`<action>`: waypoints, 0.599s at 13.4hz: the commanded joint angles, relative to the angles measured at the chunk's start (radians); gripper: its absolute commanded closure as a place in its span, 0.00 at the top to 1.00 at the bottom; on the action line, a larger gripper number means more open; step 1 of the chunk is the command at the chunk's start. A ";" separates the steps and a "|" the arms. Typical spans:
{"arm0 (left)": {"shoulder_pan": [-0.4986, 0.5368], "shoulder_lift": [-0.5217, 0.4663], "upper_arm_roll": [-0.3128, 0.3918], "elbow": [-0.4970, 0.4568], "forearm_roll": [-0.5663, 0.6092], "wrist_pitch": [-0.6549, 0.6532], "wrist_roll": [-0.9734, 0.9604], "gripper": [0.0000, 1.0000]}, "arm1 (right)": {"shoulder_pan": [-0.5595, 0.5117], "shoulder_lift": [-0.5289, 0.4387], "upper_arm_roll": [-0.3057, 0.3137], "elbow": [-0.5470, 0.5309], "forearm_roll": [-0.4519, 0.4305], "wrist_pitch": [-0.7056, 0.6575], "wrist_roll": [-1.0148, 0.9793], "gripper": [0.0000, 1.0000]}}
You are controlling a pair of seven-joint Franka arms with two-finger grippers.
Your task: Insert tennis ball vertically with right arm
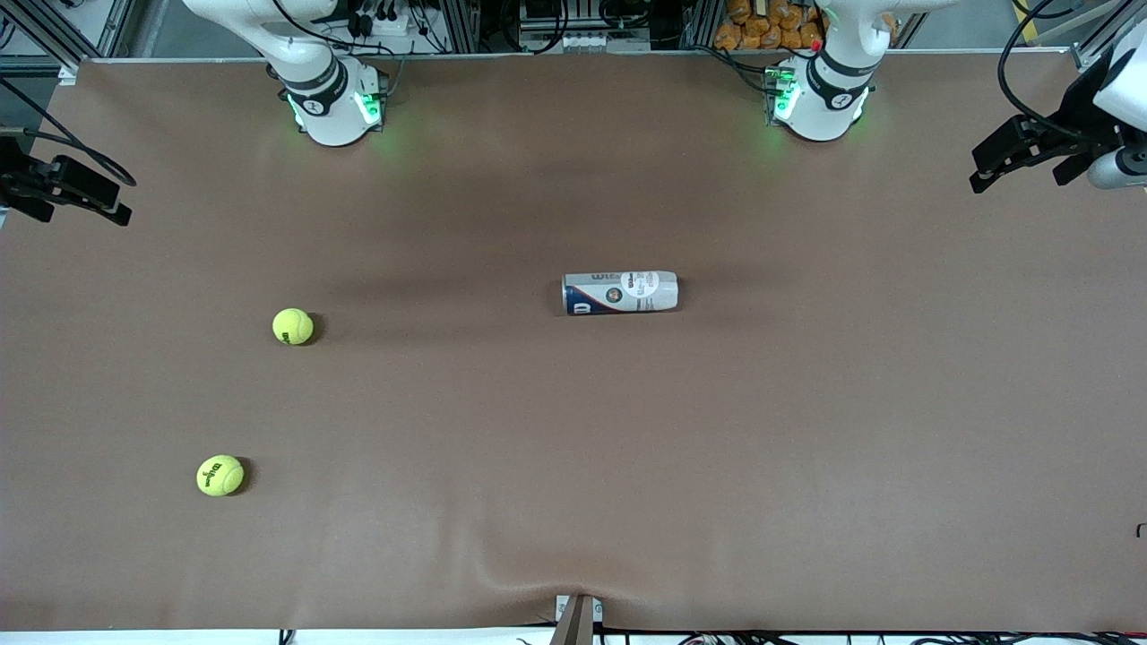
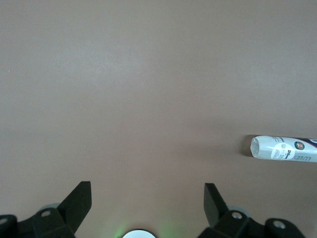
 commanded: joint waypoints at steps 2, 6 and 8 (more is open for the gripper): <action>0.013 0.004 -0.008 0.004 0.001 -0.014 0.025 1.00 | 0.003 -0.012 -0.002 -0.001 -0.012 -0.010 0.012 1.00; 0.013 0.004 -0.008 0.004 0.003 -0.013 0.025 1.00 | 0.003 -0.012 -0.002 -0.001 -0.012 -0.010 0.012 1.00; 0.015 0.005 -0.008 0.004 0.001 -0.007 0.025 1.00 | 0.003 -0.010 -0.002 -0.001 -0.010 -0.009 0.013 1.00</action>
